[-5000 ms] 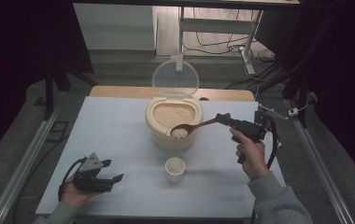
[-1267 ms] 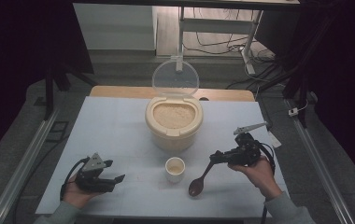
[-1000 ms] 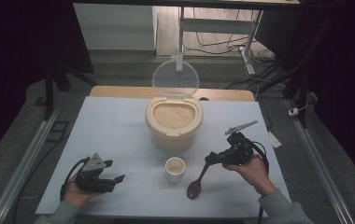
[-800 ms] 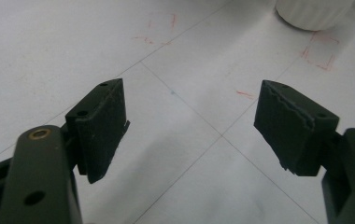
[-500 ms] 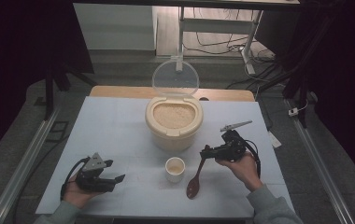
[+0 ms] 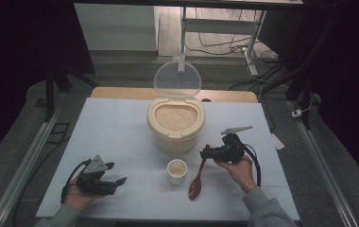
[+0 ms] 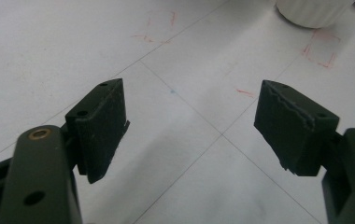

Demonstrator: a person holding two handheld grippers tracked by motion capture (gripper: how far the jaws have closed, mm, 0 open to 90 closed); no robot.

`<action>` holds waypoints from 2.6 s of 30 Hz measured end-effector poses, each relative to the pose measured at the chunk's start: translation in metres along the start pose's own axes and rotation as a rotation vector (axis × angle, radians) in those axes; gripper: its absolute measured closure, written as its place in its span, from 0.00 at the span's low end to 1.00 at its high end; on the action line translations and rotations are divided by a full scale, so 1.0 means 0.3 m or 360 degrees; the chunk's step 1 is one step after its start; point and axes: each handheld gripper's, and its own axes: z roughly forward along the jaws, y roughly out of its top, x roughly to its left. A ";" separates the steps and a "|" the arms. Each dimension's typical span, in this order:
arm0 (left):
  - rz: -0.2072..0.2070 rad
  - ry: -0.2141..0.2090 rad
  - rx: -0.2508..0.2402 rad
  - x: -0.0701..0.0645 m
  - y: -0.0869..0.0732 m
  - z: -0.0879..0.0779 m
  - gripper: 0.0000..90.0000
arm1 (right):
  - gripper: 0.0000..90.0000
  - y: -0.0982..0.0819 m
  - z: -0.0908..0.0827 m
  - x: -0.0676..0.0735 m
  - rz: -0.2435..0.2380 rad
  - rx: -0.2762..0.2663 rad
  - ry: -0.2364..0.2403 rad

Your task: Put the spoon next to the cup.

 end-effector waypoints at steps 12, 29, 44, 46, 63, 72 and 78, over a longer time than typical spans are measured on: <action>0.0000 -0.0003 0.0008 0.000 -0.001 0.002 0.27 | 0.69 -0.027 0.064 -0.042 0.0011 0.0002 -0.0121; 0.0004 -0.0012 0.0021 -0.001 -0.003 0.006 0.27 | 0.54 -0.048 0.119 -0.044 -0.0064 0.0095 -0.0340; 0.0004 -0.0010 0.0017 0.000 -0.003 0.004 0.27 | 0.46 -0.044 0.052 -0.027 -0.0098 -0.0078 -0.0434; 0.0002 -0.0011 0.0018 -0.001 -0.003 0.006 0.27 | 0.47 -0.049 0.032 -0.022 -0.0140 -0.0091 -0.0419; -0.0004 -0.0010 0.0017 0.001 -0.002 0.005 0.27 | 0.46 -0.200 -0.164 0.037 -0.0297 -0.0196 -0.0421; -0.0016 -0.0007 0.0011 0.003 -0.004 0.004 0.27 | 0.46 -0.276 -0.227 0.025 -0.0309 -0.0197 -0.0434; -0.0023 -0.0004 0.0007 0.008 -0.007 0.002 0.27 | 0.46 -0.290 -0.240 0.031 -0.0341 -0.0215 -0.0411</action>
